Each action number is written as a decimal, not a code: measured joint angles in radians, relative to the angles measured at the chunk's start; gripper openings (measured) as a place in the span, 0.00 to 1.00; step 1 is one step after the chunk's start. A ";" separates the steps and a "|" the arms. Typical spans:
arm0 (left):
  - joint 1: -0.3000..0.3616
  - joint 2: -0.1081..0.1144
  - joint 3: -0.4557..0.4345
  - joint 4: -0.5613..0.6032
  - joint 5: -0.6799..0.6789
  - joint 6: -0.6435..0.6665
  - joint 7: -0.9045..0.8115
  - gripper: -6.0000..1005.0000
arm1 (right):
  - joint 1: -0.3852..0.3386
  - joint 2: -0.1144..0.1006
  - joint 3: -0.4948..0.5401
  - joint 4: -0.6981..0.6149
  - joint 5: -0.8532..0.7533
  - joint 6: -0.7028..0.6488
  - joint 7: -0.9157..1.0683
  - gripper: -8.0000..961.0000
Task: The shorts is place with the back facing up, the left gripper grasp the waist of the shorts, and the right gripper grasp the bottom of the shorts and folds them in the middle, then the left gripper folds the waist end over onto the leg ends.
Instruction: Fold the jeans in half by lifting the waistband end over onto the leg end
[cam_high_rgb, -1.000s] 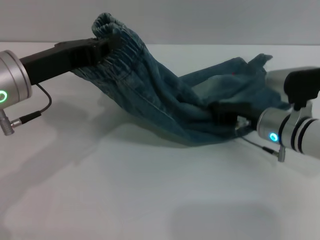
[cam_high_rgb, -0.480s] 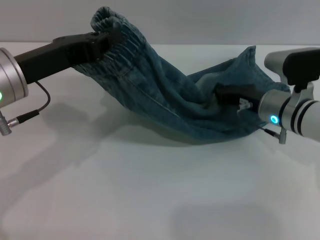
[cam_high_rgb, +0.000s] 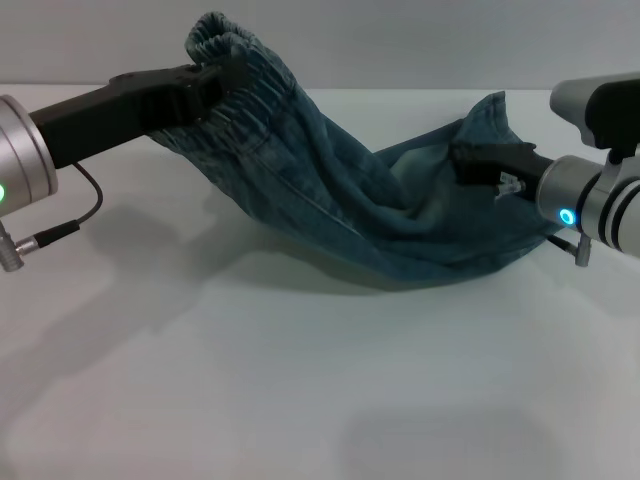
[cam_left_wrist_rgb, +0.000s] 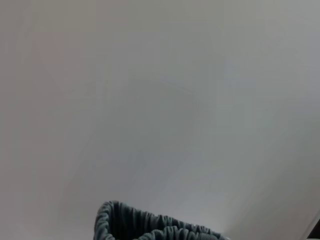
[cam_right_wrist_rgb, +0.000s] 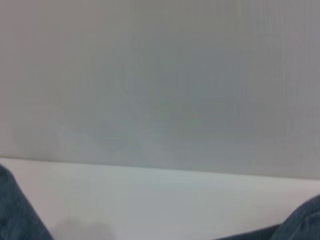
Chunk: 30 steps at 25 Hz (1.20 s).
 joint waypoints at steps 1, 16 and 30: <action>0.000 0.000 0.000 0.000 0.000 0.000 0.000 0.09 | -0.011 0.003 -0.004 0.000 0.000 0.012 0.000 0.07; -0.001 -0.001 -0.001 -0.001 0.000 0.000 0.001 0.08 | -0.055 0.026 -0.127 0.008 0.016 0.097 0.006 0.07; 0.012 -0.002 0.007 -0.002 -0.004 -0.009 0.002 0.08 | 0.023 0.002 0.010 -0.003 0.013 0.024 -0.055 0.08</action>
